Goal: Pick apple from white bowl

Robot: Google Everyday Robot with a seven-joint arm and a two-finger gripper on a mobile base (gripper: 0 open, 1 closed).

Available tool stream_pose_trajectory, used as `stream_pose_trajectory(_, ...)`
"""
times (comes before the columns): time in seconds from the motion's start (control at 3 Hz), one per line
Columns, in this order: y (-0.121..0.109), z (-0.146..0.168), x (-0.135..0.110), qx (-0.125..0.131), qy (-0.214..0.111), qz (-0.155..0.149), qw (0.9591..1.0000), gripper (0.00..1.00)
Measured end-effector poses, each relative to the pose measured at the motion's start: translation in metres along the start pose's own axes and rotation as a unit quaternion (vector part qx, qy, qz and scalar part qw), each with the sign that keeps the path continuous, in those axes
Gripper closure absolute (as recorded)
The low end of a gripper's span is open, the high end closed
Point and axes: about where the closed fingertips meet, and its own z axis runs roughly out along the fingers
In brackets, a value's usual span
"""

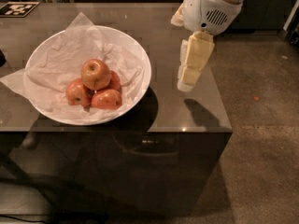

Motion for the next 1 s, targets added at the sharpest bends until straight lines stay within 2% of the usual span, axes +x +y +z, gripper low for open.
stream_pose_trajectory(0.67, -0.006, -0.002, -0.006, 0.011, -0.01, -0.004, 0.9999, 0.0)
stream_pose_trajectory(1.0, -0.019, 0.004, -0.039, -0.002, -0.062, -0.025, 0.9978, 0.0)
